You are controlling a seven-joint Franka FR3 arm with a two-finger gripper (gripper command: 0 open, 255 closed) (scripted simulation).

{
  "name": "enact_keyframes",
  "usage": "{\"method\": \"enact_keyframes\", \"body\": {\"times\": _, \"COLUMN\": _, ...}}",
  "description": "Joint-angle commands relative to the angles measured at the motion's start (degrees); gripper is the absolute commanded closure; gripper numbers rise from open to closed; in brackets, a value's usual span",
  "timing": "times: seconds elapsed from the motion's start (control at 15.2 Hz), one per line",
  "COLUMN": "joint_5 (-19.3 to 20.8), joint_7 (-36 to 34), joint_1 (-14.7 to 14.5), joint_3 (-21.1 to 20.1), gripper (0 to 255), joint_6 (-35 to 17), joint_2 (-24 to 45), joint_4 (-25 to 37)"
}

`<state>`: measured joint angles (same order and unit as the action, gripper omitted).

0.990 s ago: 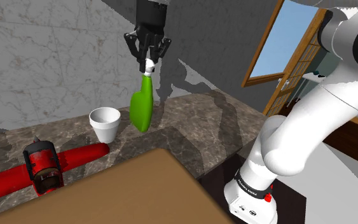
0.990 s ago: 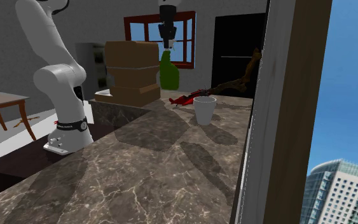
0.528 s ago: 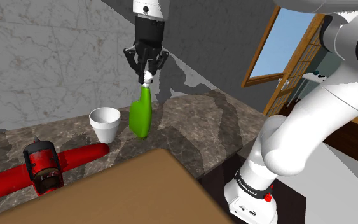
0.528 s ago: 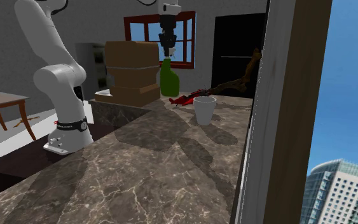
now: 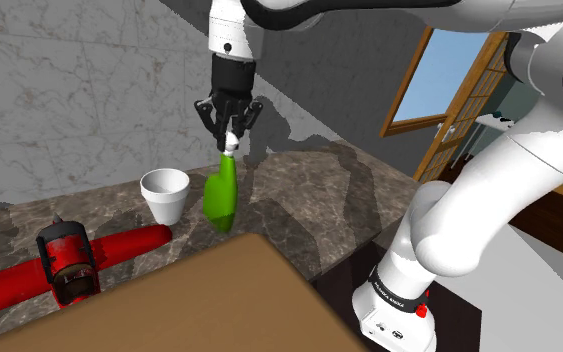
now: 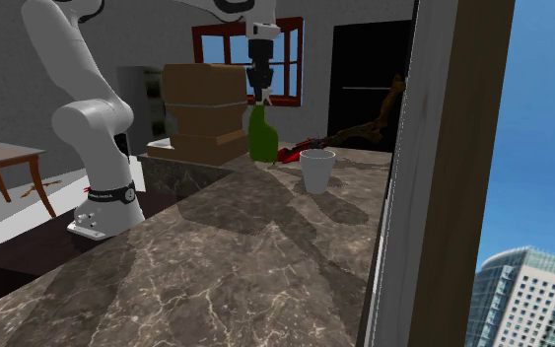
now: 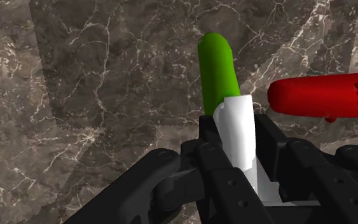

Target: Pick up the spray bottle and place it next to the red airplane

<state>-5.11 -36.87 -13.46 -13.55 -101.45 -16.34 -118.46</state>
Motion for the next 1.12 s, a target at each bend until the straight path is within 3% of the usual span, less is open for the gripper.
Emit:
{"method": "enact_keyframes", "body": {"times": 0.0, "joint_5": 0.0, "joint_7": 0.0, "joint_1": 0.0, "joint_3": -0.1, "gripper": 255, "joint_6": -1.6, "joint_2": 0.1, "joint_4": -1.4}}
{"method": "enact_keyframes", "body": {"times": 1.06, "joint_5": -0.1, "joint_7": 0.1, "joint_1": -0.2, "joint_3": -0.8, "gripper": 255, "joint_6": -13.9, "joint_2": 2.3, "joint_4": -11.6}}
